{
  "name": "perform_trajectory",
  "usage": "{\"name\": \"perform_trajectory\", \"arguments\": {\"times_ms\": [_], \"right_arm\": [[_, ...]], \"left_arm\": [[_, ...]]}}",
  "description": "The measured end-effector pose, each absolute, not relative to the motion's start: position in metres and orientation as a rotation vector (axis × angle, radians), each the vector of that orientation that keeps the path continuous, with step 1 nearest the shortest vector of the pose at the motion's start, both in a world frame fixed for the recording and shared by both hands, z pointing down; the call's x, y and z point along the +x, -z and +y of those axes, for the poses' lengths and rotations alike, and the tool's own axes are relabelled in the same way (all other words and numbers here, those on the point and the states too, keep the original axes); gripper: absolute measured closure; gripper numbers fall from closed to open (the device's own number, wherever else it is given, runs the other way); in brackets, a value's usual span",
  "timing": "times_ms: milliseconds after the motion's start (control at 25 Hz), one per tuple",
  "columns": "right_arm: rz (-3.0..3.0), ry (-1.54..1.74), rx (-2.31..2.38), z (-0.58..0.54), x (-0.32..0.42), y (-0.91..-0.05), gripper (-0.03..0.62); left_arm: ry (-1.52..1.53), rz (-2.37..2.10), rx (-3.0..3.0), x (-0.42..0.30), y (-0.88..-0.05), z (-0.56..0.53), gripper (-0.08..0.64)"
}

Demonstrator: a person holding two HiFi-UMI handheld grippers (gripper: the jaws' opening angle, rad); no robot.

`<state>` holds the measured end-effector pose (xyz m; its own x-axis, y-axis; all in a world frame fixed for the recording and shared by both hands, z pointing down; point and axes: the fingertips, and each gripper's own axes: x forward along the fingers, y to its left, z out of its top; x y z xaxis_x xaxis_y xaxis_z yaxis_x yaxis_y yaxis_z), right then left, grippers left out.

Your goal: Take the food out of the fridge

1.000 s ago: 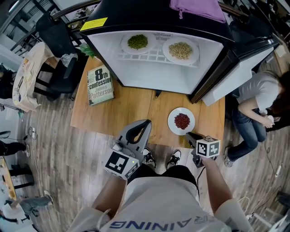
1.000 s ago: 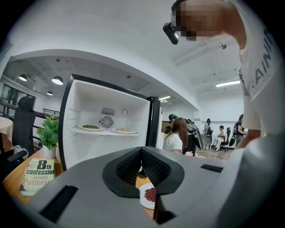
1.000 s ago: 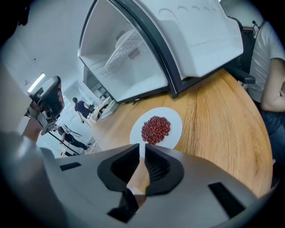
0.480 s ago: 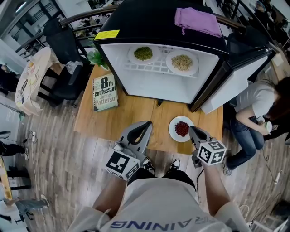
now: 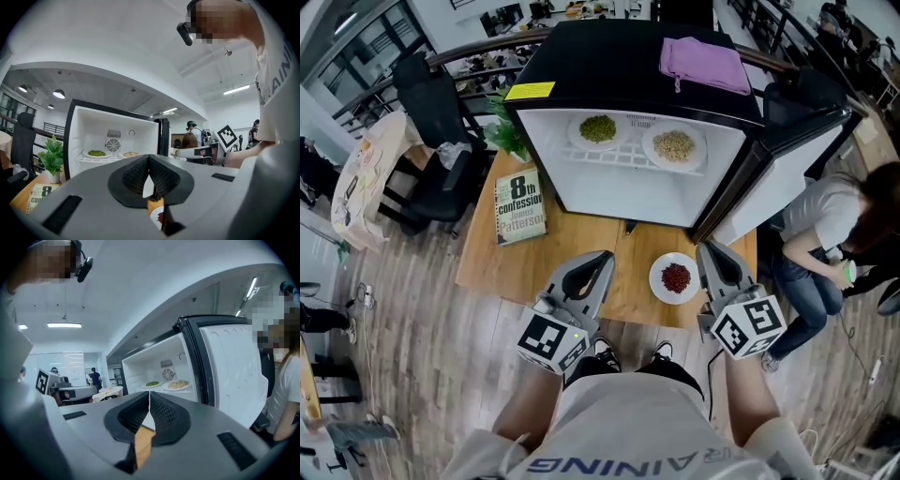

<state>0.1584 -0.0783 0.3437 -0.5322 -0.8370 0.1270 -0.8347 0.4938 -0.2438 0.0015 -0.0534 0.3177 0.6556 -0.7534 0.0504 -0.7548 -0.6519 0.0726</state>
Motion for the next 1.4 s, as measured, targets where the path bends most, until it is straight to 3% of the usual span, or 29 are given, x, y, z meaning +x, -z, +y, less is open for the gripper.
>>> {"name": "perform_trajectory", "arguments": {"times_ms": [920,1320,1400], "right_arm": [[2.662,0.493,-1.52,-0.094,0.154,-0.333,0.565],[2.367,0.898,-1.496,-0.142,0.142,-0.353,0.562],[2.274,0.998,-1.474,-0.155,0.137,-0.356,0.532]], "left_arm": [[0.004,-1.289,2.801,-0.002,-0.307,-0.06,0.552],[0.001,-1.29,2.799,-0.01,-0.312,-0.065,0.552],[0.002,-1.288,2.797,-0.013,-0.313,-0.067,0.552]]}}
